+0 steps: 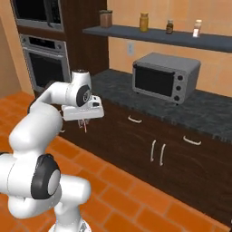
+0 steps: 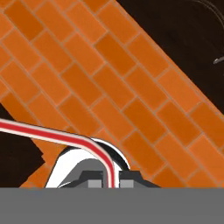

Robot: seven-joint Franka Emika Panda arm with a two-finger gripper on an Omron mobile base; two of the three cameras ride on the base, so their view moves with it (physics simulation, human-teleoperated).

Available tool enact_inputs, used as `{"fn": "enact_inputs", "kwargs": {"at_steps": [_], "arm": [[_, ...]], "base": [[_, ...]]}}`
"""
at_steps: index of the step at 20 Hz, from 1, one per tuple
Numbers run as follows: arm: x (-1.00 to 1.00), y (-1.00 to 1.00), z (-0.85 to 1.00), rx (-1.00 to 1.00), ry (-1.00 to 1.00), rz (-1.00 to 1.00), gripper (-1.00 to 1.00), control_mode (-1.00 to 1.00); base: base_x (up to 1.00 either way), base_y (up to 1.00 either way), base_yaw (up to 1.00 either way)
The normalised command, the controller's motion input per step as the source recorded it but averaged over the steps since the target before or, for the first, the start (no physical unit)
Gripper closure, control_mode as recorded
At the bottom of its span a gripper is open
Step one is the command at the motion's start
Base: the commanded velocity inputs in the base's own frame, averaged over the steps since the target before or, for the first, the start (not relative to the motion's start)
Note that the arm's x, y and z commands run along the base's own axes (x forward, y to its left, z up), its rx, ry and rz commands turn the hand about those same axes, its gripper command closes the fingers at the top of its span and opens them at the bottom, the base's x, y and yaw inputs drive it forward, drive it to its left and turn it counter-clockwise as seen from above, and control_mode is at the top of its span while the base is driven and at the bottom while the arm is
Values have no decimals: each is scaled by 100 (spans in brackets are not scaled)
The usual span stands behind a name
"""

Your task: Take a straw from the drawer in front and place it inside the glass cup on the dining counter.

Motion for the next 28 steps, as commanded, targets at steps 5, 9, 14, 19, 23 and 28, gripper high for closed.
{"fn": "enact_inputs", "kwargs": {"at_steps": [5, 9, 14, 19, 23, 28], "arm": [[0, 0, 0, 0, 0, 0, 100, 100], [0, 0, 0, 0, 0, 0, 100, 100], [0, 0, 0, 0, 0, 0, 100, 100], [0, 0, 0, 0, 0, 0, 100, 100], [0, 0, 0, 0, 0, 0, 100, 100], [0, 0, 0, 0, 0, 0, 100, 100]], "base": [[100, 2, 45], [100, 0, 58], [100, 0, 63], [100, 0, 63], [100, 1, 61], [100, 12, 55]]}}
